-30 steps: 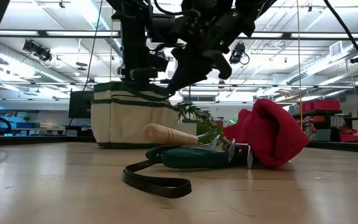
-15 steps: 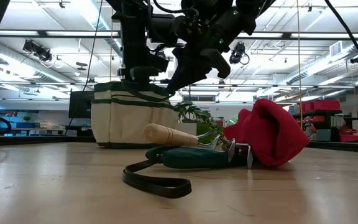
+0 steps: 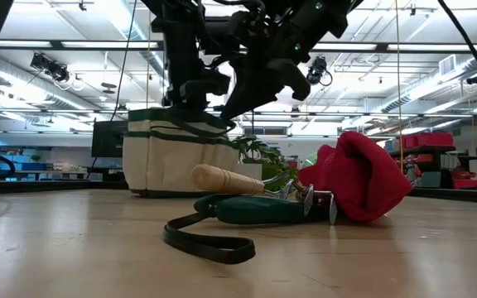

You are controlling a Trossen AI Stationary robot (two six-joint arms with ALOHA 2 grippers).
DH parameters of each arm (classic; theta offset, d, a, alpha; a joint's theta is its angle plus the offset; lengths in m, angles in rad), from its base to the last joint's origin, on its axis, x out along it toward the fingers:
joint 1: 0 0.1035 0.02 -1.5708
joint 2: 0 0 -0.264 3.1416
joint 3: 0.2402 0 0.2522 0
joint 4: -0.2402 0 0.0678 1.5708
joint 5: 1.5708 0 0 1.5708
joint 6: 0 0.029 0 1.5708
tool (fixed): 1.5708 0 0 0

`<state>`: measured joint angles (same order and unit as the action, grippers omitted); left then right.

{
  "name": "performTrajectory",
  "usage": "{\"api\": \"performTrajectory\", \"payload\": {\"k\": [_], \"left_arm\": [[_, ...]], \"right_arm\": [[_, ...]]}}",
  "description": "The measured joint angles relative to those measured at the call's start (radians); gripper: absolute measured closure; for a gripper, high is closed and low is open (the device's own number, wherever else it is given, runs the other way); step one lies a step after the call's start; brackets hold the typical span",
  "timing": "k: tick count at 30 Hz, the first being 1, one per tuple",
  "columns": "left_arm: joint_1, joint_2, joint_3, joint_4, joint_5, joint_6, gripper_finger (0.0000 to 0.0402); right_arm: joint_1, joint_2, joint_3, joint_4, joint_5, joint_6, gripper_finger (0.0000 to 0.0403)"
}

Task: Pick & Place Garden tools in Gardening bag
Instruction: Prepare the white gardening bag

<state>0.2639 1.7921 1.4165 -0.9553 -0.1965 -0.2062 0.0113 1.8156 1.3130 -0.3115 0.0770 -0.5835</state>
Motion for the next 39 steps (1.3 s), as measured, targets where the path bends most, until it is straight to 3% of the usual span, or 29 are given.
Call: {"api": "performTrajectory", "payload": {"k": [13,23,39], "left_arm": [[0.006,0.120,0.000,0.003,0.053,0.006,0.0275],[0.006,0.132,0.000,0.000,0.017,0.035,0.0268],[0.000,0.132,0.000,-0.070,-0.058,0.016,0.0080]], "right_arm": [[0.020,-0.001,0.000,-0.022,0.043,0.002,0.0403],[0.020,-0.002,0.000,-0.033,0.038,0.000,0.0403],[0.019,-0.002,0.000,-0.035,0.038,-0.004,0.0403]]}}
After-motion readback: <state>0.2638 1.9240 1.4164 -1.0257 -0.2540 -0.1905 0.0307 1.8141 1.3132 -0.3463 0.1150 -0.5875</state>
